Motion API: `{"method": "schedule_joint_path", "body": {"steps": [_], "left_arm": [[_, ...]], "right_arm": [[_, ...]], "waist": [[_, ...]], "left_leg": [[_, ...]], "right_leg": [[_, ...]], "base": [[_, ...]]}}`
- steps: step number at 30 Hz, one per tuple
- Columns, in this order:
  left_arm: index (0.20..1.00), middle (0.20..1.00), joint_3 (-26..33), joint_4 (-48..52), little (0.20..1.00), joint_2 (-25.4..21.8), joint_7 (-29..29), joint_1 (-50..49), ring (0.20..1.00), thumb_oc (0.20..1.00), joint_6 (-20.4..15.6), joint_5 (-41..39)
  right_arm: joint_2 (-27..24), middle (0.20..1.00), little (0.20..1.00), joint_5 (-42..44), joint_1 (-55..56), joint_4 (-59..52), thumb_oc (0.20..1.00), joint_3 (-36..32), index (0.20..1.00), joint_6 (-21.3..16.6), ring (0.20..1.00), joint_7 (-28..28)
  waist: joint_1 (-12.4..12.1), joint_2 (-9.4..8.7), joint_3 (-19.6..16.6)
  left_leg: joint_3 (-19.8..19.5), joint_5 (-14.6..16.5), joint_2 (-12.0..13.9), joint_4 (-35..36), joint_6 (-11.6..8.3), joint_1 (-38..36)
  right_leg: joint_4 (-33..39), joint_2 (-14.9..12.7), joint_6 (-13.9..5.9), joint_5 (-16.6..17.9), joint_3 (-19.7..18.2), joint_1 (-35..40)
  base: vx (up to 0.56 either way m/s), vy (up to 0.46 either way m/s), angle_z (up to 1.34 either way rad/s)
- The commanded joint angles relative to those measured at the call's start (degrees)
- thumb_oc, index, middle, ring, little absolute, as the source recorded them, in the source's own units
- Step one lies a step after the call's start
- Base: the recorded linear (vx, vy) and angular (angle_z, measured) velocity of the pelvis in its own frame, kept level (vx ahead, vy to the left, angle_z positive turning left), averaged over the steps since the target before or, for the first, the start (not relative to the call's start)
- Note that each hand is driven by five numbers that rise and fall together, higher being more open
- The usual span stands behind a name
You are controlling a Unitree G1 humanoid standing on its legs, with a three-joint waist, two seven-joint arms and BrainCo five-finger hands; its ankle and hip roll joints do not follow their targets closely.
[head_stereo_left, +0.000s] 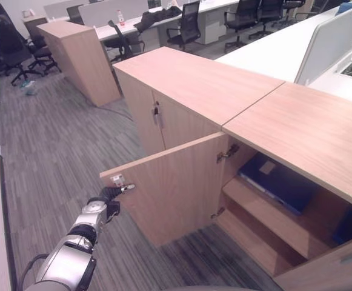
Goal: Put the empty folder in the office cabinet
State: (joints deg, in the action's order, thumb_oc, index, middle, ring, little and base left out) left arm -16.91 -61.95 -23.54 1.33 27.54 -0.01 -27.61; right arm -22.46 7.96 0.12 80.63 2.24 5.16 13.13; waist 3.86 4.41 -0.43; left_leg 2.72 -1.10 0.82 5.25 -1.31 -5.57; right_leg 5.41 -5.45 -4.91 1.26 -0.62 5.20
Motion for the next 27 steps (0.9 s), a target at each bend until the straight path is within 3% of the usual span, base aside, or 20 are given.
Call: {"method": "schedule_joint_path", "body": {"steps": [1, 2, 8, 9, 12, 16, 17, 22, 27], "left_arm": [[1.0, 1.0, -2.1, 5.5, 1.0, 5.9, 3.1, 9.4, 1.0, 1.0, -4.5, 2.9], [1.0, 1.0, -5.9, 14.0, 1.0, 8.1, 4.9, 9.0, 1.0, 1.0, -5.3, 3.8], [1.0, 1.0, -10.9, 28.0, 1.0, 10.6, 7.6, 7.5, 1.0, 1.0, -6.4, -0.6], [1.0, 1.0, -12.1, 30.1, 1.0, 10.2, 7.6, 6.8, 1.0, 1.0, -6.9, -1.7], [1.0, 1.0, -15.4, 36.1, 1.0, 8.8, 11.4, 5.6, 1.0, 1.0, -6.8, -1.4], [1.0, 1.0, -21.2, 43.5, 1.0, 8.3, 14.5, 3.8, 1.0, 1.0, -5.8, -2.1], [1.0, 1.0, -21.9, 44.8, 1.0, 9.0, 17.9, 2.3, 1.0, 1.0, -4.5, -7.0], [1.0, 1.0, -25.1, 50.2, 1.0, 8.4, 21.4, -2.8, 1.0, 1.0, -1.9, -15.5], [1.0, 1.0, -27.4, 53.1, 1.0, 6.0, 25.8, -7.3, 1.0, 1.0, 1.7, -18.8]], "right_arm": [[0.1, 1.0, 1.0, 2.6, -2.3, 6.1, 1.0, 0.5, 1.0, -0.5, 1.0, -0.8], [0.3, 1.0, 1.0, 2.4, -3.0, 6.6, 1.0, 0.3, 1.0, -0.5, 1.0, -1.4], [1.6, 1.0, 1.0, 2.3, -3.7, 6.8, 1.0, 1.1, 1.0, -0.6, 1.0, -2.3], [3.6, 1.0, 1.0, 2.1, -3.4, 4.4, 1.0, 3.2, 1.0, -1.3, 1.0, -2.7], [3.1, 1.0, 1.0, 3.6, -2.3, 0.5, 1.0, 3.7, 1.0, -2.8, 1.0, -0.3], [3.8, 1.0, 1.0, 3.4, -5.9, 0.2, 1.0, 4.7, 1.0, -2.7, 1.0, -0.9], [2.8, 1.0, 1.0, 4.0, -6.6, 0.2, 1.0, 5.0, 1.0, -2.7, 1.0, -0.3], [2.1, 1.0, 1.0, 3.6, -11.1, 1.3, 1.0, 5.2, 1.0, -2.1, 1.0, -0.3], [1.5, 1.0, 1.0, -5.3, -5.5, 4.5, 1.0, 6.5, 1.0, -1.2, 1.0, 2.5]], "waist": [[1.8, -0.99, -1.2], [1.7, -1.07, -0.9], [1.9, -1.41, -0.4], [2.3, -1.83, -0.4], [2.7, -2.89, 0.2], [1.9, -3.63, 0.8], [1.7, -3.77, 1.1], [0.2, -4.41, 1.7], [0.6, -5.55, 2.8]], "left_leg": [[-1.4, 6.1, -2.1, -0.2, 1.63, 0.4], [-2.0, 6.2, -2.2, -0.2, 1.67, 0.4], [-1.8, 6.5, -2.1, -0.2, 1.71, 0.3], [-1.8, 6.4, -2.0, -0.2, 1.7, 0.4], [-1.4, 6.5, -2.0, -0.2, 1.83, 0.9], [-1.2, 6.5, -2.2, -0.2, 2.24, 1.5], [-1.1, 6.5, -2.3, -0.2, 2.38, 1.7], [-0.6, 6.7, -3.2, -0.2, 3.24, 2.0], [0.3, 6.9, -4.6, -0.2, 4.26, 3.0]], "right_leg": [[-0.6, -5.0, -4.89, -1.6, 3.9, -0.5], [-0.5, -5.2, -5.02, -1.9, 4.5, -0.1], [-0.5, -5.4, -5.16, -2.0, 5.1, 0.1], [-0.5, -5.3, -5.14, -1.9, 5.0, -0.1], [-0.9, -5.2, -5.13, -1.7, 4.4, -1.2], [-1.4, -5.2, -5.19, -1.7, 4.1, -1.9], [-1.6, -5.4, -5.37, -1.5, 4.0, -2.2], [-2.4, -6.0, -6.14, -0.7, 3.6, -3.3], [-2.7, -7.5, -7.33, 1.1, 3.1, -5.1]], "base": [[0.0, 0.008, 0.15], [0.0, 0.004, 0.15], [0.0, 0.002, 0.15], [0.0, 0.0, 0.0], [-0.04, -0.027, 0.01], [-0.01, -0.004, -0.02], [0.0, 0.0, 0.0], [-0.01, 0.038, -0.02], [-0.06, 0.094, -0.11]]}}
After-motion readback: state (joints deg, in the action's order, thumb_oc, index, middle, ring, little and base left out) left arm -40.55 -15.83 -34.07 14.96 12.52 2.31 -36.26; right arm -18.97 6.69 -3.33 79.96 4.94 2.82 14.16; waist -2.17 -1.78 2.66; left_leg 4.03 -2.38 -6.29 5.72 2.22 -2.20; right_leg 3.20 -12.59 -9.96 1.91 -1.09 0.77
